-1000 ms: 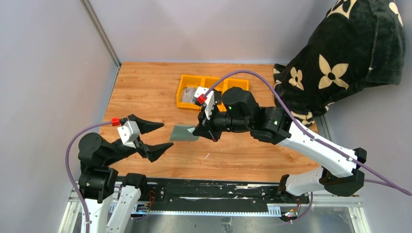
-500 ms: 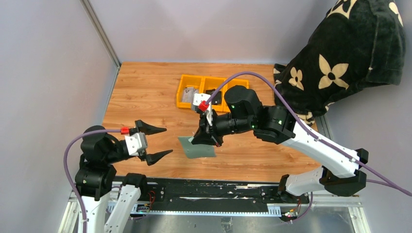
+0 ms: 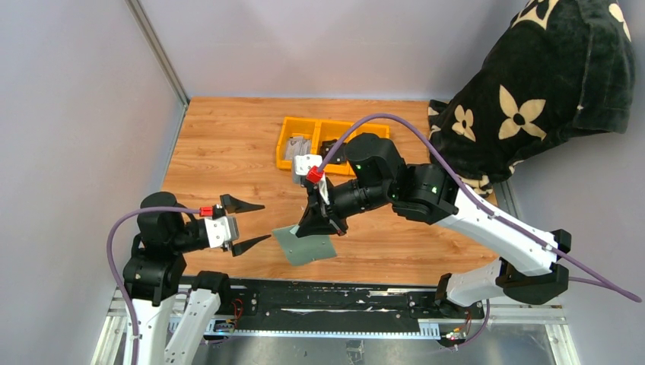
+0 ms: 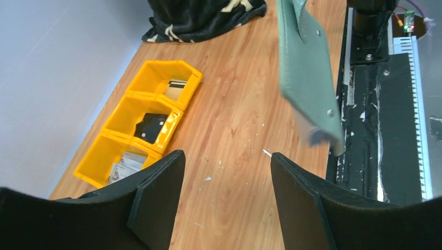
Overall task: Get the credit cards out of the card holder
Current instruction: Open the card holder at the center of the board.
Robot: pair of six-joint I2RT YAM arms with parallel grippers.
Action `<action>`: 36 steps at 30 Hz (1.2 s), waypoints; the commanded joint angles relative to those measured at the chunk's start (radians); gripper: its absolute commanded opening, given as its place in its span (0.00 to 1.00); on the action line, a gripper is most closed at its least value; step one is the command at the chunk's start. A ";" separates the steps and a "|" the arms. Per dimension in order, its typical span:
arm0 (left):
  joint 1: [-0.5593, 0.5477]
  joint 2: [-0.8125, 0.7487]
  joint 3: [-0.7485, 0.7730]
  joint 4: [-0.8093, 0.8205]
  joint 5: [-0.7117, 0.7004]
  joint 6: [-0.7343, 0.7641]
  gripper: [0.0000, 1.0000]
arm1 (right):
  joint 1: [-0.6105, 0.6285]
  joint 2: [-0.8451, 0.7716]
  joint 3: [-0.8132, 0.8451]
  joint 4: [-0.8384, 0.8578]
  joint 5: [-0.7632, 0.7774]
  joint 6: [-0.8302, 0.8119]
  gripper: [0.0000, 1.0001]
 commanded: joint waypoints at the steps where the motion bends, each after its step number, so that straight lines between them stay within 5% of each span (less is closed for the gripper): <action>1: -0.006 0.009 0.039 -0.036 0.051 0.002 0.69 | 0.016 -0.032 0.037 -0.009 -0.008 -0.040 0.00; 10: -0.006 0.011 0.021 -0.046 0.137 0.016 0.67 | 0.031 0.003 0.027 0.080 -0.108 -0.010 0.00; 13: -0.006 0.031 0.040 -0.048 0.210 -0.067 0.98 | 0.036 0.042 0.041 0.113 -0.132 -0.007 0.00; 14: -0.006 0.035 0.047 -0.048 0.229 -0.099 1.00 | 0.037 0.059 0.051 0.118 -0.140 -0.008 0.00; 36: -0.006 -0.047 0.107 -0.043 0.307 -0.270 0.97 | 0.071 0.195 0.141 0.242 -0.298 0.067 0.00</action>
